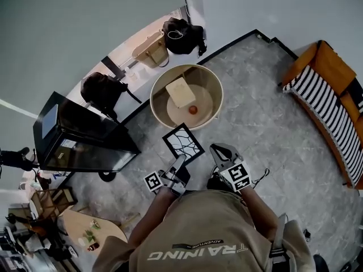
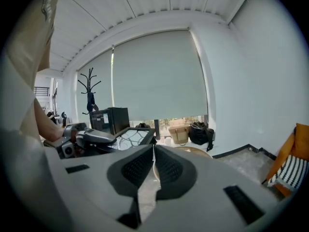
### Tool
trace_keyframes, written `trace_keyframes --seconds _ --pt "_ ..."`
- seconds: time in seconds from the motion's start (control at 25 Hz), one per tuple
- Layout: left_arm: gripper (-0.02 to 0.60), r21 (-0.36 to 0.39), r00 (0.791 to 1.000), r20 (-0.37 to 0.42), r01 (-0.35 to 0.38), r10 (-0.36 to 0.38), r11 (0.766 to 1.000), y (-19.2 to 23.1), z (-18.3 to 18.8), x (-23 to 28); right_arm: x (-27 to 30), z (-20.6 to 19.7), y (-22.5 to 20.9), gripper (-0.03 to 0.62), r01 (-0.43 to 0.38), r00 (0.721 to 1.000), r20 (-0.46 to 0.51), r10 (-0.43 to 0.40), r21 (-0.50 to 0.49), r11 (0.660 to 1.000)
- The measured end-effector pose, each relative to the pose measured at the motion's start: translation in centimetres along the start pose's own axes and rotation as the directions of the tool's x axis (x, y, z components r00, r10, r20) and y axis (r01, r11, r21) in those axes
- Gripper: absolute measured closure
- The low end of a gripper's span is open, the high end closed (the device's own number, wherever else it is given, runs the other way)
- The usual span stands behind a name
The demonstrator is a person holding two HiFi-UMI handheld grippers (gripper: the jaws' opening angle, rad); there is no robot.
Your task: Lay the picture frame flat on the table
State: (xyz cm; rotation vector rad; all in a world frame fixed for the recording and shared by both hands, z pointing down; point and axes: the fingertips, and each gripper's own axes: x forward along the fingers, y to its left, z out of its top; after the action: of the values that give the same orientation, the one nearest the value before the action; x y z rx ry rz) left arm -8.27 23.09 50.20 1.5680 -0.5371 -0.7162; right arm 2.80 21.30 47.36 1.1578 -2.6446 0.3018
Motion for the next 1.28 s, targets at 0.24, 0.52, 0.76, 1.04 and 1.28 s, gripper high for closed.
trace_keyframes --seconds 0.24,0.52,0.76,1.04,1.28 --pt "0.532 0.015 1.0 0.013 -0.014 0.014 1.0 0.1 0.8 4.3 1.0 -0.5 -3.7 0.577 -0.03 1.0 -0.002 0.03 0.032 0.999" --pt "0.532 -0.001 0.999 0.043 -0.025 0.025 1.0 0.7 2.9 6.4 2.3 -1.5 -5.9 0.577 -0.048 0.998 -0.032 0.051 0.076 0.996" --pt "0.532 -0.041 0.999 0.03 -0.036 0.037 0.999 2.4 4.4 7.6 4.4 -1.6 -7.3 0.577 -0.044 0.997 -0.066 0.049 0.076 0.996" --pt "0.532 -0.096 0.997 -0.019 -0.075 0.074 0.993 6.6 9.1 9.9 9.5 0.4 -10.2 0.577 -0.007 0.997 -0.081 0.011 0.057 0.998" --pt "0.532 -0.09 0.997 -0.057 -0.056 0.051 0.994 8.0 14.7 13.9 14.8 3.9 -13.2 0.577 0.007 0.997 -0.079 -0.002 0.068 0.998"
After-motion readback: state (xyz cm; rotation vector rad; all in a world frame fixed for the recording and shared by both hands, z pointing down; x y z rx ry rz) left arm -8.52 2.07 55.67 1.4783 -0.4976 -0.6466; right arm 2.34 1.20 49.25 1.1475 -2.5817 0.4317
